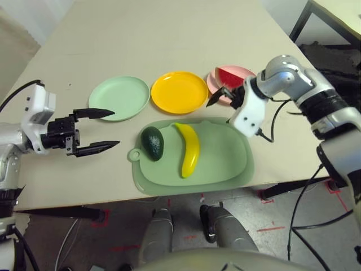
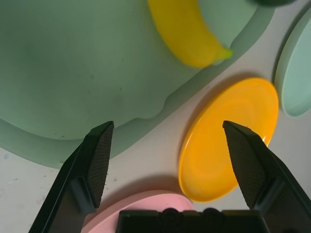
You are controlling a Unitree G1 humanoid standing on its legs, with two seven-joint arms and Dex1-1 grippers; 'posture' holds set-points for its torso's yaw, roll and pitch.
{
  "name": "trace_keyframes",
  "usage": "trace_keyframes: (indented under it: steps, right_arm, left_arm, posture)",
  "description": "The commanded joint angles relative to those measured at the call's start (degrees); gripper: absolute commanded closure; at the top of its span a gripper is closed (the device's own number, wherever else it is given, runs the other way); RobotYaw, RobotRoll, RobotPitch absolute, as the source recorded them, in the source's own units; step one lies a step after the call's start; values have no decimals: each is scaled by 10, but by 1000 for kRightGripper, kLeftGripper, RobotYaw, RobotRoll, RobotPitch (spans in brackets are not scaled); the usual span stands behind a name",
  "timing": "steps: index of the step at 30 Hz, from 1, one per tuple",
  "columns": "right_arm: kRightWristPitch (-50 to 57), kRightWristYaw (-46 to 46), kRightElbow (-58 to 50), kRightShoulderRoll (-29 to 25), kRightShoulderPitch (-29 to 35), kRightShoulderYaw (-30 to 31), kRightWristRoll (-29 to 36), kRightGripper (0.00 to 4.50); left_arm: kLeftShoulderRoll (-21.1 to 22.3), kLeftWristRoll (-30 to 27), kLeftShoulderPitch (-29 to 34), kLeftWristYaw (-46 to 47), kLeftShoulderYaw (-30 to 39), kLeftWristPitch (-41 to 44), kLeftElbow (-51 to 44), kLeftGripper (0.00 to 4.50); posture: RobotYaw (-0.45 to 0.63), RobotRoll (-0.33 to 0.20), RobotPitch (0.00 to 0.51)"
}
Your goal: Place the fruits into color-matched plates.
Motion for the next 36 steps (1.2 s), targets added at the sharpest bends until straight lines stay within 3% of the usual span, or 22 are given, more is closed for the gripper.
trace_keyframes:
  steps: [1,8,14,30,33,36]
  right_arm:
    - [36,25,-64,2,29,4,24,17]
    - [116,30,-157,55,64,7,27,17]
    - [131,1,-120,107,67,13,-11,17]
    - [81,-13,-56,123,84,53,-84,17]
    - [86,-5,-46,114,85,56,-91,615]
    - [84,-2,-44,109,87,55,-90,1660]
  left_arm:
    - [9,7,6,0,4,-4,5,0]
    - [1,6,11,13,5,-8,7,0]
    - [-3,6,-1,23,1,-12,9,0]
    - [-5,4,9,37,6,-19,-6,0]
    - [-4,3,13,40,10,-21,-8,0]
    - [-4,3,15,41,11,-21,-8,0]
  posture:
    - [34,0,169]
    - [36,0,169]
    - [41,0,168]
    - [72,0,168]
    - [79,0,165]
    - [79,0,165]
